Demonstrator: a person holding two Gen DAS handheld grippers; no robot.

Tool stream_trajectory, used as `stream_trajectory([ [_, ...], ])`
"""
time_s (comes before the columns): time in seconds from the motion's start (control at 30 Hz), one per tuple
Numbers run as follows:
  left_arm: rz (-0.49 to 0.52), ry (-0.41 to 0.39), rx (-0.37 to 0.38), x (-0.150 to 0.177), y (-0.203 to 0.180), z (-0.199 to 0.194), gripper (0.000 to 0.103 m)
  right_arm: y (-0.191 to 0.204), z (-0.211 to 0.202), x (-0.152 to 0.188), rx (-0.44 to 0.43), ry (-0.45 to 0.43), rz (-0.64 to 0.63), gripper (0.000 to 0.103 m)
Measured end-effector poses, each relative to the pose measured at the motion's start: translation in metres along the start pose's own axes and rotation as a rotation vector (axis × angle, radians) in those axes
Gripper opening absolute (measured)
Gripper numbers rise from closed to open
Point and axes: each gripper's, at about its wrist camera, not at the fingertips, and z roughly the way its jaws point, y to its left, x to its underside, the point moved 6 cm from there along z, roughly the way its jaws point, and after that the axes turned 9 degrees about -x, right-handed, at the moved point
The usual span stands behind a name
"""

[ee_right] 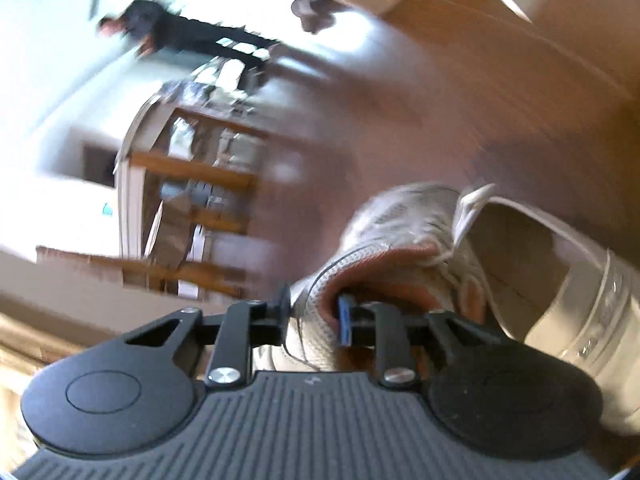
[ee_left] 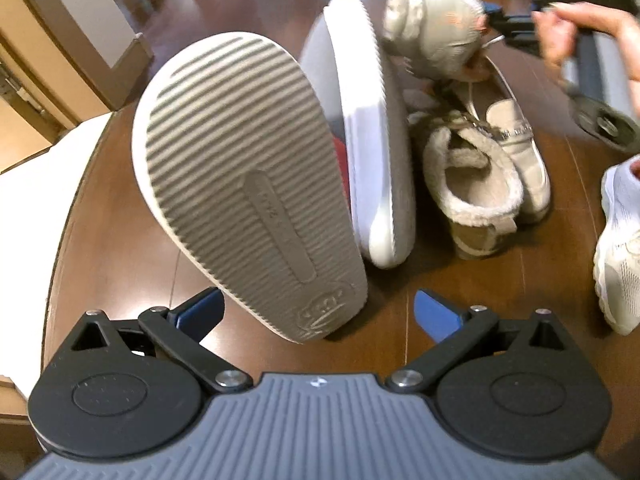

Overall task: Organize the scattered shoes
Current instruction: 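Lift the sneaker with the right gripper and carry it toward the cabinet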

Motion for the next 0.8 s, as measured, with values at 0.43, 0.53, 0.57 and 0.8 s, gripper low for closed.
stream_trajectory([
  [0.43, 0.053, -0.111, -0.028, -0.01, -0.013, -0.042, 0.102, 0.08, -0.27, 0.144, 0.233, 0.984, -1.172, 0.017],
  [0.53, 0.11, -0.121, -0.01, -0.005, -0.038, -0.05, 0.102, 0.04, -0.318, 0.176, 0.308, 1.234, -1.294, 0.015],
  [0.57, 0.127, -0.121, 0.002, -0.002, -0.047, -0.054, 0.102, 0.016, -0.348, 0.193, 0.338, 1.371, -1.366, 0.014],
  [0.8, 0.227, -0.137, 0.029, 0.005, -0.092, -0.069, 0.102, -0.039, -0.452, 0.192, 0.692, 1.147, -1.245, 0.042],
])
